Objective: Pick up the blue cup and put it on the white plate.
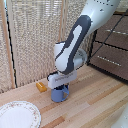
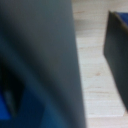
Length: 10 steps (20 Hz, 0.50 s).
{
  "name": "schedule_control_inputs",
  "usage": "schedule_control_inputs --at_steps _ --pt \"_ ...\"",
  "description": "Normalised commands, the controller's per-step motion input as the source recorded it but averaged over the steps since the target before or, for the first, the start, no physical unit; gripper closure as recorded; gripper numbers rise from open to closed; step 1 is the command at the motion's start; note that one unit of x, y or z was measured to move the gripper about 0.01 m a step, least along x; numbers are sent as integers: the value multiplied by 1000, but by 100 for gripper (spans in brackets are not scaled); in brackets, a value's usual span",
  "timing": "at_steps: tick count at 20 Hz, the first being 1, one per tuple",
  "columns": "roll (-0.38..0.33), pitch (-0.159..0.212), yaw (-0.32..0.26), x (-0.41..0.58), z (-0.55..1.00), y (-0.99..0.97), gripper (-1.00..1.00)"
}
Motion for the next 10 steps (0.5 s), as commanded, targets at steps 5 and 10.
schedule_control_inputs --at_steps 5,10 --pt "10 10 30 -5 137 82 100" --pt "105 80 32 14 489 102 100"
